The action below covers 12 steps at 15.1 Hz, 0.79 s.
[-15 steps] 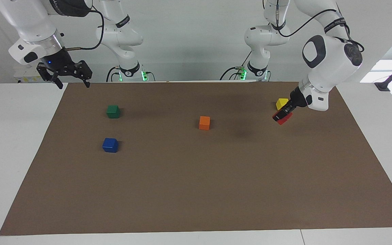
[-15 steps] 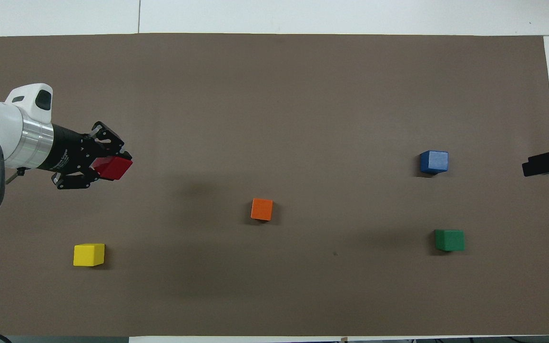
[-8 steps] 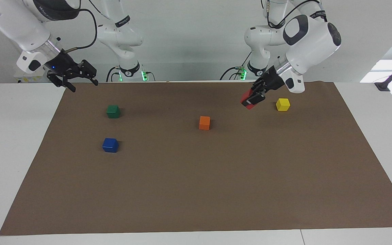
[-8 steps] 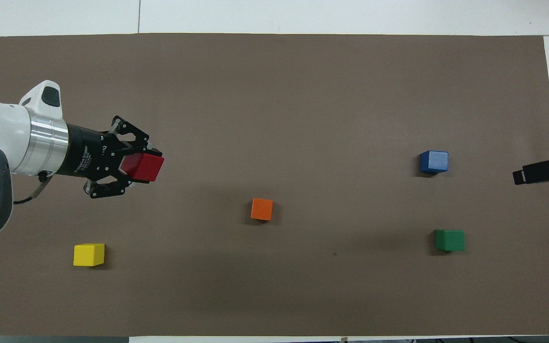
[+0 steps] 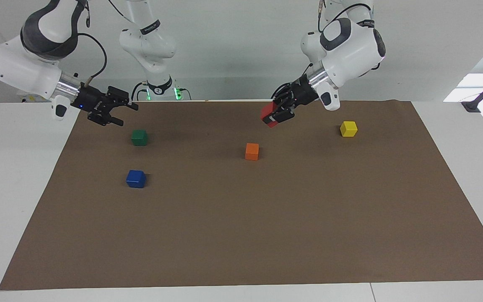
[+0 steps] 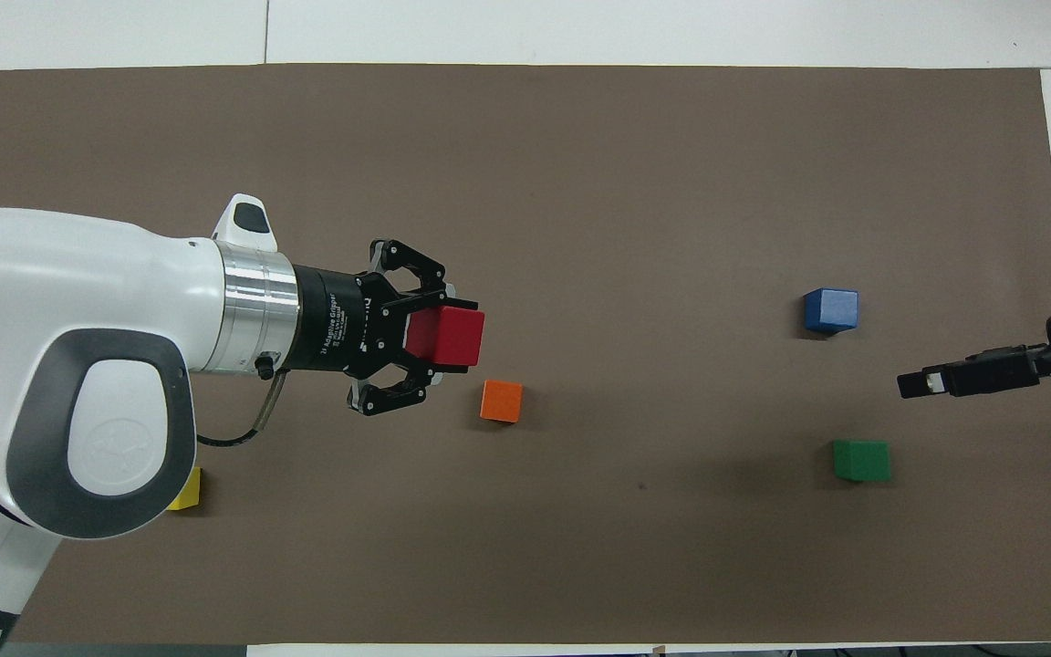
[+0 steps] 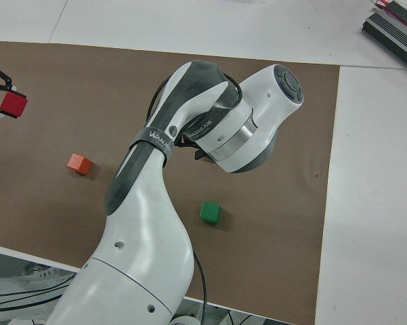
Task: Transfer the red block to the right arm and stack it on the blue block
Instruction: 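Lift the red cube with the left gripper while the right gripper approaches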
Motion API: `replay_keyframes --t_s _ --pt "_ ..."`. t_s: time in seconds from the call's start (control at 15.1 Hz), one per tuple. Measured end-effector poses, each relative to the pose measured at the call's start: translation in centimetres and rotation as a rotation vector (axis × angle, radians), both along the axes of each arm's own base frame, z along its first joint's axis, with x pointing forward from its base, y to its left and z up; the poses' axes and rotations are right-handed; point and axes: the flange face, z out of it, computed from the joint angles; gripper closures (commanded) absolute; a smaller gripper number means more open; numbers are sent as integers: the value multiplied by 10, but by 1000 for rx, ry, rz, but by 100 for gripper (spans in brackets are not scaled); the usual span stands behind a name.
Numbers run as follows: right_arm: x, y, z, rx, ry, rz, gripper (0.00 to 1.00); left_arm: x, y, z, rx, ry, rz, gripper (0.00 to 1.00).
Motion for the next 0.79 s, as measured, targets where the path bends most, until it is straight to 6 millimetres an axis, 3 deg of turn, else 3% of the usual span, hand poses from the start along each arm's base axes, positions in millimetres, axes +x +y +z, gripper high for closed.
replay_keyframes --t_s 0.33,0.53,0.79 --pt "-1 27 -36 250 32 -49 0 -10 -22 -9 -35 -4 62 100" --pt "-4 61 -54 389 18 -42 0 -16 -32 -13 -31 -12 100 100" --pt "0 117 -58 545 27 -55 0 -28 -47 -27 -27 -14 117 100"
